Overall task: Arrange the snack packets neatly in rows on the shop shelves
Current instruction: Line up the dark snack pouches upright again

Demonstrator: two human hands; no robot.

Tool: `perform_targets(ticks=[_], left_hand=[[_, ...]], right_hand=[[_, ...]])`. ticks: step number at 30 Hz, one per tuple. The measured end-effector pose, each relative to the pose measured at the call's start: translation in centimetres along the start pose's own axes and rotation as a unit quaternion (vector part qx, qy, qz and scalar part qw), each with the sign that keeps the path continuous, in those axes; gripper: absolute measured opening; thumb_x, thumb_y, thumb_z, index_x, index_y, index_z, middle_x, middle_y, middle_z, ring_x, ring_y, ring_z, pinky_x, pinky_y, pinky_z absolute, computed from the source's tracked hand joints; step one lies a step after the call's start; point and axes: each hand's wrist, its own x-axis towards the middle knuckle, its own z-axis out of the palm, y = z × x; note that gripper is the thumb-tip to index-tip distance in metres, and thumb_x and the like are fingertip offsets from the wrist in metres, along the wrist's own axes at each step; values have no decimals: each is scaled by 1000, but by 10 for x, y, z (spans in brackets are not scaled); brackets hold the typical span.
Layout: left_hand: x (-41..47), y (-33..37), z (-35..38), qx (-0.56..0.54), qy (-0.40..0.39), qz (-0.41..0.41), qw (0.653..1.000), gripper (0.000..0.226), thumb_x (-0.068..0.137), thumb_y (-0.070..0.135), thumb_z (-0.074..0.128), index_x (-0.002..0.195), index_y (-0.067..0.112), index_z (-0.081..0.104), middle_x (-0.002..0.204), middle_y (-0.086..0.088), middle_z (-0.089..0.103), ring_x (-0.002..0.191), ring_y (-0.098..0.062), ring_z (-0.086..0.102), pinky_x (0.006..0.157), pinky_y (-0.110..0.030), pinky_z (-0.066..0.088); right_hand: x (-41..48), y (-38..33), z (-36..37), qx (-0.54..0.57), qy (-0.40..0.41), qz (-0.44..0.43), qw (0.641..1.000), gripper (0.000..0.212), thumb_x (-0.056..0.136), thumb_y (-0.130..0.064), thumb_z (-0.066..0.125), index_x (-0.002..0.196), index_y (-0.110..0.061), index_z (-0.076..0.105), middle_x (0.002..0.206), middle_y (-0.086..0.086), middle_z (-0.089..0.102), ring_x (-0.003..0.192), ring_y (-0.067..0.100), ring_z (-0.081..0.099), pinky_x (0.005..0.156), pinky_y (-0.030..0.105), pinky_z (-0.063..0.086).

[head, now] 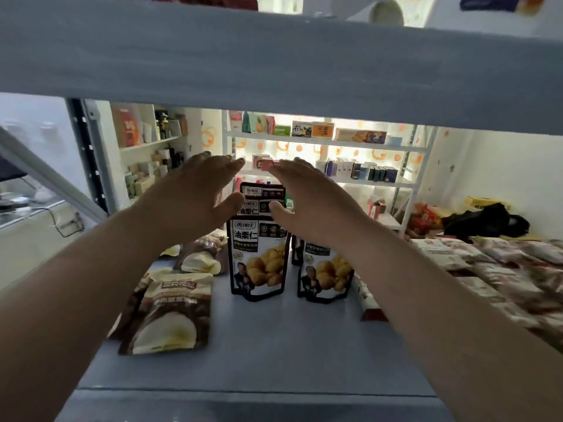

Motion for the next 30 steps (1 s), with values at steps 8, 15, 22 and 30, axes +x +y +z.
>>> perform_targets(ticks=[8, 15, 22, 30], left_hand=[[-107, 43, -28, -14, -41, -130, 991, 68, 93, 66, 22, 153, 33, 22, 154, -1, 36, 142, -22, 28, 112, -44, 28], [-181, 45, -23, -33, -72, -220, 972, 66, 92, 59, 31, 150, 29, 35, 152, 0, 40, 141, -19, 31, 112, -38, 26], [-218, 2, 8, -41, -114, -250, 961, 56, 95, 44, 50, 147, 27, 41, 149, -2, 44, 138, -22, 34, 110, -39, 30], [-207, -54, 32, 4, -147, -138, 980, 71, 80, 65, 40, 139, 26, 51, 140, 3, 52, 133, -21, 40, 116, -42, 27]], right_hand=[[-62, -47, 0, 120, 14, -56, 991, 60, 97, -36, 50, 152, -18, 35, 157, 0, 34, 148, 17, 18, 120, 37, 19], [-96, -94, 54, 223, -15, -69, 972, 56, 96, -41, 47, 149, -26, 36, 154, -8, 35, 144, 8, 18, 111, 23, 10], [-89, -128, 110, 258, -90, -11, 962, 61, 93, -50, 50, 148, -29, 36, 153, -9, 31, 139, 6, 22, 110, 25, 24], [-72, -145, 144, 211, -180, 58, 959, 84, 76, -84, 39, 150, -50, 17, 158, -24, 6, 144, 4, 11, 108, 28, 19]])
